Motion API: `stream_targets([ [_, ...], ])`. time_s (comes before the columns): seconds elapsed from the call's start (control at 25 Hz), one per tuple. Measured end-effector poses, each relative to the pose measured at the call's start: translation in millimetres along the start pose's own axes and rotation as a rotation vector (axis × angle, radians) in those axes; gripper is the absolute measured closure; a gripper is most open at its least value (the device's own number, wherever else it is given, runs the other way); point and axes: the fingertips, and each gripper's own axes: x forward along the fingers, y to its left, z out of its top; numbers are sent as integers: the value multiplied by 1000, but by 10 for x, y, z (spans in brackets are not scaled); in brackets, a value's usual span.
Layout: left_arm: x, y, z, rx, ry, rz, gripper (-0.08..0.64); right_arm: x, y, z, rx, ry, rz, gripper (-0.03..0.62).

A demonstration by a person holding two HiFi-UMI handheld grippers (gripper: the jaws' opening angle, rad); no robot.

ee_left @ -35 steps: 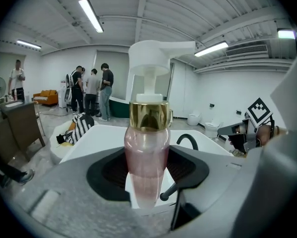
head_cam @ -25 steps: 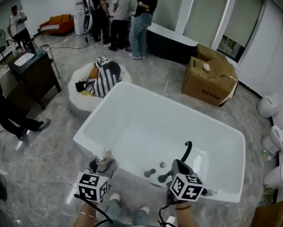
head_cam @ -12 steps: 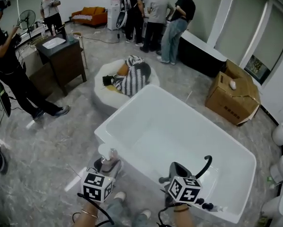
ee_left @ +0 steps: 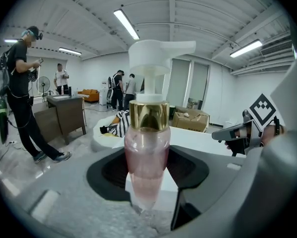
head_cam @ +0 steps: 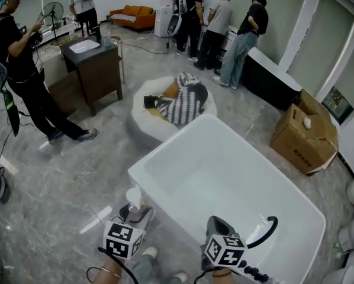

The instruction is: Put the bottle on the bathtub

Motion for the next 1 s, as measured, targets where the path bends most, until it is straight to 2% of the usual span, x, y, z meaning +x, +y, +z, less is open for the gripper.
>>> stream_targets([
  [0.32, 372, 335, -93, -40, 15, 19, 333, 495, 157, 101, -11, -9, 7, 589],
  [1.0, 1162, 850, -245, -32, 46, 32, 333, 1545, 233, 173, 48, -38, 31, 589],
])
